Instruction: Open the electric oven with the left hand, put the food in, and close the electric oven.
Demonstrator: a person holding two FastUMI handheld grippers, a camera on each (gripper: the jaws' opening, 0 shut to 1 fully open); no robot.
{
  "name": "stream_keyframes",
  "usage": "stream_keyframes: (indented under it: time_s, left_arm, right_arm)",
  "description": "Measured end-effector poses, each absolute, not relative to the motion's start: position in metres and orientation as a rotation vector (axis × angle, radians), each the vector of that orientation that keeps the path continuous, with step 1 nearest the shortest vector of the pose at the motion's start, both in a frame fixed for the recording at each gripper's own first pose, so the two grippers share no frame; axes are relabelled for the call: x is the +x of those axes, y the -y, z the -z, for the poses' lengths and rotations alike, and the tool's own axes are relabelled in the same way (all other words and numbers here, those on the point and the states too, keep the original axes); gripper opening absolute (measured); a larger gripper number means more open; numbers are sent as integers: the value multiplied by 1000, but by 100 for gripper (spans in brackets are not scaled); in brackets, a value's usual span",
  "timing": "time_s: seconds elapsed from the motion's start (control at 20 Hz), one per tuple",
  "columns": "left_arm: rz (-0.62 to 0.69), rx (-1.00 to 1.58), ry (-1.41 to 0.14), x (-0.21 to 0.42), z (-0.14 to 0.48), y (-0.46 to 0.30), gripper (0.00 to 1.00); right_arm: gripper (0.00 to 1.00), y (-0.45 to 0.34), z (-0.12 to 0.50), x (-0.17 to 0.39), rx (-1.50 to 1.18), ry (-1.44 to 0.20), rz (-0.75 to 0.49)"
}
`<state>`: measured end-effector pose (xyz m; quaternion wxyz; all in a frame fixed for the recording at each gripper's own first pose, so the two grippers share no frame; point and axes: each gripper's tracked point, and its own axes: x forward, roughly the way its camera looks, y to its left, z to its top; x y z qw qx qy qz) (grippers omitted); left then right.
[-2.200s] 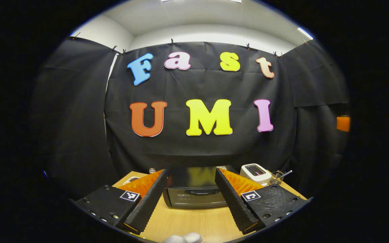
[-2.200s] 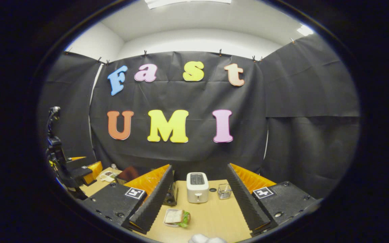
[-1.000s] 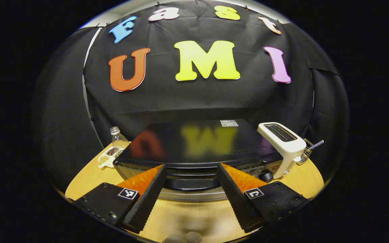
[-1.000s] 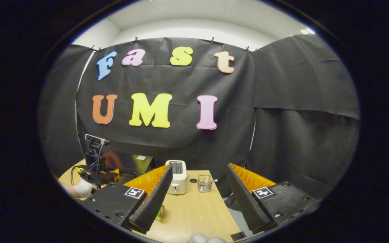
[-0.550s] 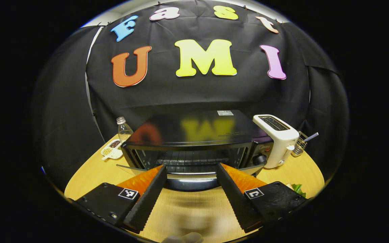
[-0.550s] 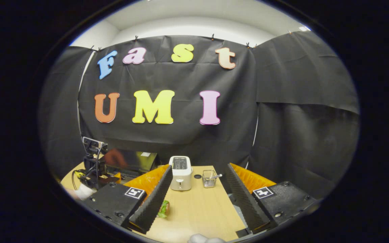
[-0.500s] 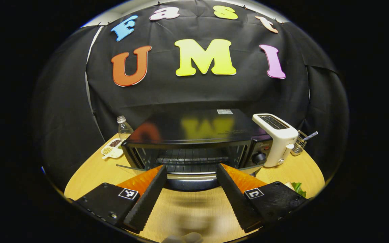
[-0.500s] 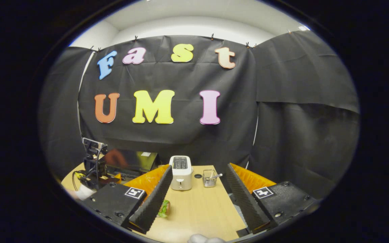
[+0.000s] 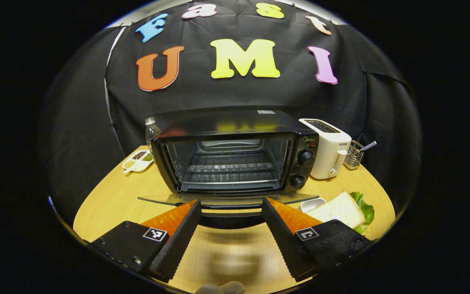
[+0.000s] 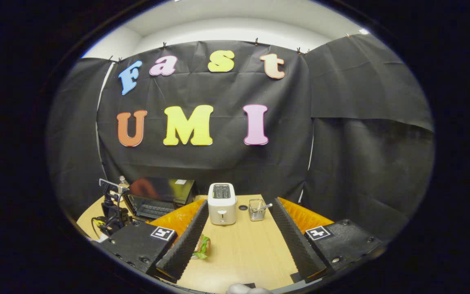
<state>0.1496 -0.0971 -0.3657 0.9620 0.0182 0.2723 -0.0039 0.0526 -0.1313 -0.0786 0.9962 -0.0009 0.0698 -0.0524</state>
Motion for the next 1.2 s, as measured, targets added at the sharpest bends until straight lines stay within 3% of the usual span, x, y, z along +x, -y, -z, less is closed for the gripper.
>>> stream_keyframes:
  time_s: [0.4, 0.45, 0.5, 0.6, 0.65, 0.7, 0.75, 0.8, 0.85, 0.9, 1.15, 1.2]
  left_arm:
    - [14, 5, -700, 116, 421, 102, 95]
    - [13, 7, -723, 113, 429, 102, 93]
    - [15, 4, -743, 112, 438, 104, 93]
    - [8, -9, -786, 109, 452, 104, 93]
    - [7, -17, -812, 107, 460, 104, 82]
    - [7, -27, -820, 107, 463, 106, 93]
    - [10, -28, -818, 107, 463, 107, 93]
    - [13, -17, -817, 107, 464, 106, 93]
    - [12, -12, -815, 106, 462, 105, 93]
    - [9, -12, -810, 106, 460, 105, 93]
    - [3, 27, -714, 102, 422, 95, 93]
    - [11, 37, -678, 99, 406, 93, 93]
  right_arm:
    - [100, 136, 95, 49, -17, -176, 120]
    - [93, 137, 99, 47, -15, -184, 123]
    - [100, 139, 103, 47, -15, -193, 126]
    - [100, 142, 106, 45, -14, -203, 133]
    - [100, 144, 107, 45, -13, -205, 137]
    - [93, 146, 108, 45, -10, -208, 139]
    - [93, 147, 109, 45, -8, -210, 142]
    - [100, 149, 110, 45, -6, -209, 145]
    - [93, 149, 112, 45, -7, -215, 145]
    - [100, 148, 115, 46, -5, -219, 142]
    - [100, 140, 123, 57, 29, -234, 90]
    - [93, 140, 130, 60, 40, -242, 78]
